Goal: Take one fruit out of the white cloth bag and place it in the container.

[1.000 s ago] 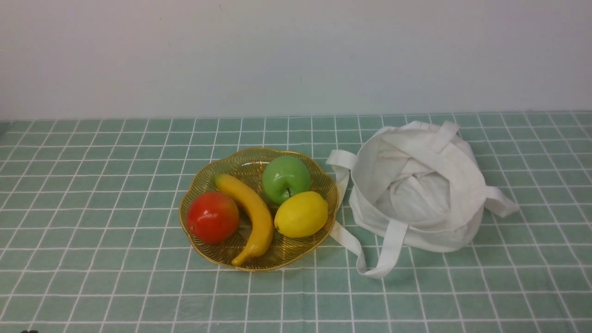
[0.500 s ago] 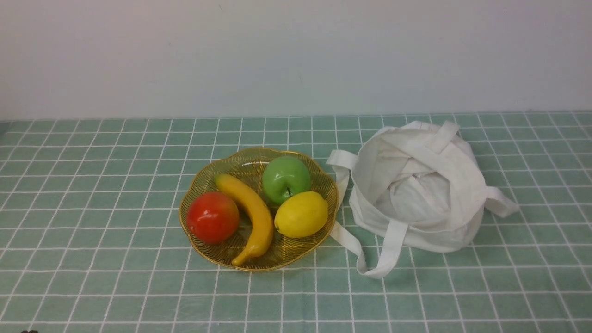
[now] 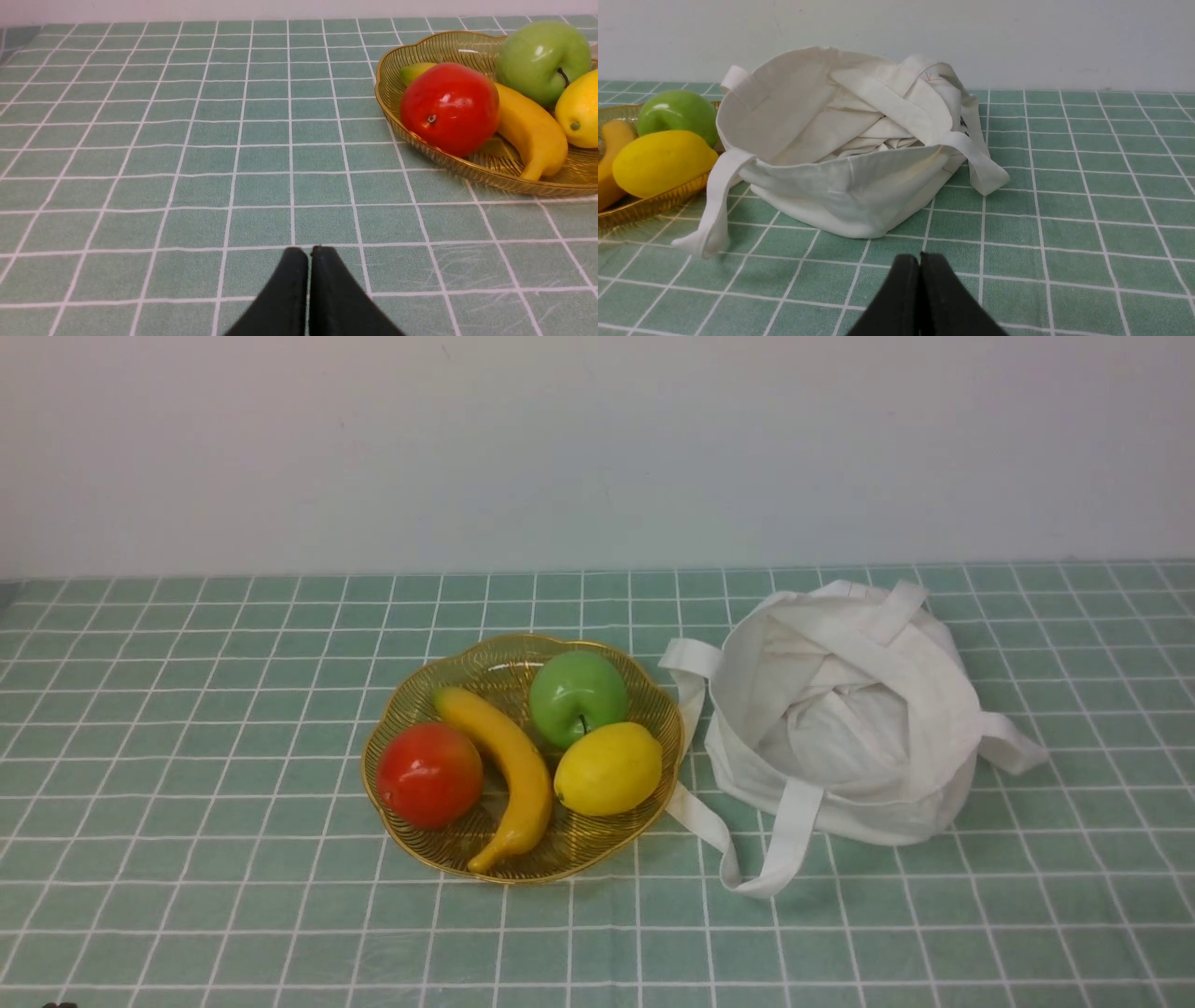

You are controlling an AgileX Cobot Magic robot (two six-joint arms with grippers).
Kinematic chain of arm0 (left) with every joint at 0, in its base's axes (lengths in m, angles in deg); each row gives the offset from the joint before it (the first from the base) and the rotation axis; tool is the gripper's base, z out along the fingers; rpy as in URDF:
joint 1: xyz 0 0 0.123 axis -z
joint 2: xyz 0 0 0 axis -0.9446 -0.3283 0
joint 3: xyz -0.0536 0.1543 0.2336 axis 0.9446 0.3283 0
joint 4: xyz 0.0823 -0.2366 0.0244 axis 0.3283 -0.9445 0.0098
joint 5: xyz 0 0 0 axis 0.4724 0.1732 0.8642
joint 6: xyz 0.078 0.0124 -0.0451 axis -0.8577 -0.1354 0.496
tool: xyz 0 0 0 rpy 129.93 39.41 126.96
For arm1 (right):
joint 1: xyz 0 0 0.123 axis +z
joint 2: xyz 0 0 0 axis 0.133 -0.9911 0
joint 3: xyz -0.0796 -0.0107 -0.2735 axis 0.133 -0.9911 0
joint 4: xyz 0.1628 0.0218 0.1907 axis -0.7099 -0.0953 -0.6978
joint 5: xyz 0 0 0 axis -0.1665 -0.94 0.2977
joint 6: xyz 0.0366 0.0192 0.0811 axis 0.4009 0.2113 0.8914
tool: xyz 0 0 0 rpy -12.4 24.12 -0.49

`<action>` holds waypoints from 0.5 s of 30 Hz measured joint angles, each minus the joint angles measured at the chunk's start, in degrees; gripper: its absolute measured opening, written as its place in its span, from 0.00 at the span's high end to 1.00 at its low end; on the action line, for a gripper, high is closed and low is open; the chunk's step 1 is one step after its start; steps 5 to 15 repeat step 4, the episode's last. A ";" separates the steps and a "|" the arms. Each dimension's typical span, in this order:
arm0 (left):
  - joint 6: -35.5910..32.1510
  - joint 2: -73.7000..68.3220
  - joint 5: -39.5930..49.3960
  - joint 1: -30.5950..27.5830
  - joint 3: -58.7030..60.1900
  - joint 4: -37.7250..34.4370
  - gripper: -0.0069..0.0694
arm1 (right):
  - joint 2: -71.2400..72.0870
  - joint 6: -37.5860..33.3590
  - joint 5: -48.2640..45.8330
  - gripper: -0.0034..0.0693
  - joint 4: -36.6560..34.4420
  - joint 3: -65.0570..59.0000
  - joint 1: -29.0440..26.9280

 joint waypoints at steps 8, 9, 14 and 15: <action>0.00 0.00 0.00 0.00 0.00 0.00 0.92 | 0.00 0.00 0.00 0.97 0.00 0.00 0.00; 0.00 0.00 0.00 0.00 0.00 0.00 0.92 | 0.00 0.00 0.00 0.97 0.00 0.00 0.00; 0.00 0.00 0.00 0.00 0.00 0.00 0.92 | 0.00 0.00 0.00 0.97 0.00 0.00 0.00; 0.00 0.00 0.00 0.00 0.00 0.00 0.92 | 0.00 0.00 0.00 0.97 0.00 0.00 0.00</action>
